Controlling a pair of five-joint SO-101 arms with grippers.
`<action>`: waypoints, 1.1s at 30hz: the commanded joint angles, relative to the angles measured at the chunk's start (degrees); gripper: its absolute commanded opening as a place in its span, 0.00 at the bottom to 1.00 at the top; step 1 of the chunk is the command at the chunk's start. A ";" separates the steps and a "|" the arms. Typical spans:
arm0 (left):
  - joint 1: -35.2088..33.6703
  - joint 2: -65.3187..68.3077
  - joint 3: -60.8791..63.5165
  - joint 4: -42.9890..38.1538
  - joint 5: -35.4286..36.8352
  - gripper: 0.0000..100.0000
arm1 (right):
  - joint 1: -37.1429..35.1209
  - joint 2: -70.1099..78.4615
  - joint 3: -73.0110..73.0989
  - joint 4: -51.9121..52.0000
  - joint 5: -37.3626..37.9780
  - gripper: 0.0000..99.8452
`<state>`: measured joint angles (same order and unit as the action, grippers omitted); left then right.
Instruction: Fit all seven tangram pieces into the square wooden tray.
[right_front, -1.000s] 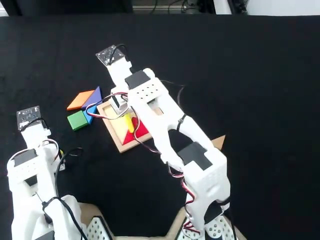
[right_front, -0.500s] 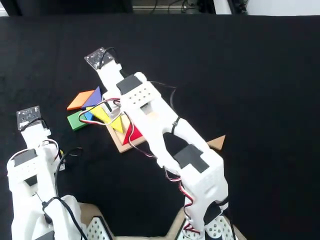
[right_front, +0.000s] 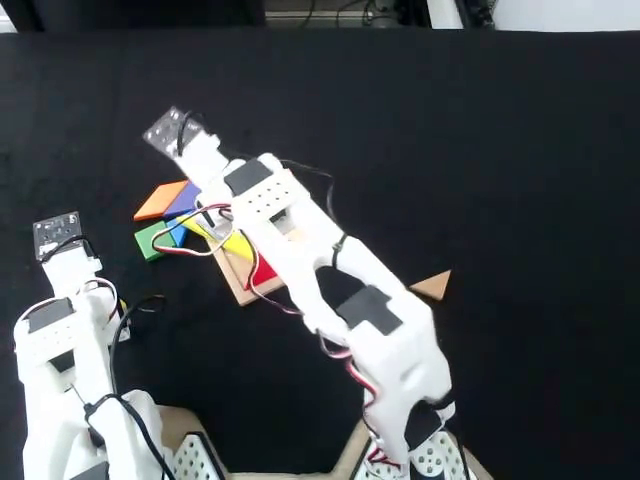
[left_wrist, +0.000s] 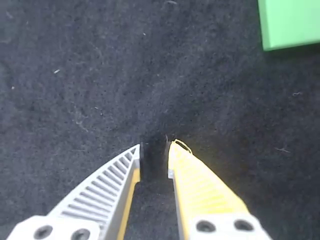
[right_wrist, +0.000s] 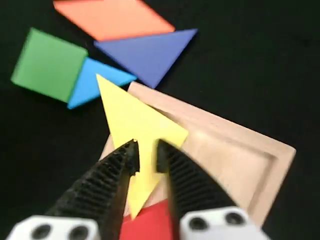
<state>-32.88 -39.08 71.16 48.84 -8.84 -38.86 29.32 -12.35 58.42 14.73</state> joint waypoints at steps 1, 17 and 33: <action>-0.57 -0.97 -1.10 -1.05 0.00 0.11 | 1.76 6.11 -7.34 -1.49 4.04 0.01; -0.57 -0.97 -1.10 -1.14 0.00 0.11 | 6.68 25.45 -46.46 17.67 4.13 0.01; -0.48 -0.97 -1.01 -2.20 0.00 0.11 | 5.89 40.04 -69.76 34.11 4.13 0.01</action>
<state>-32.88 -39.08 71.16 47.60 -8.84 -33.49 69.05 -74.51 85.76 18.42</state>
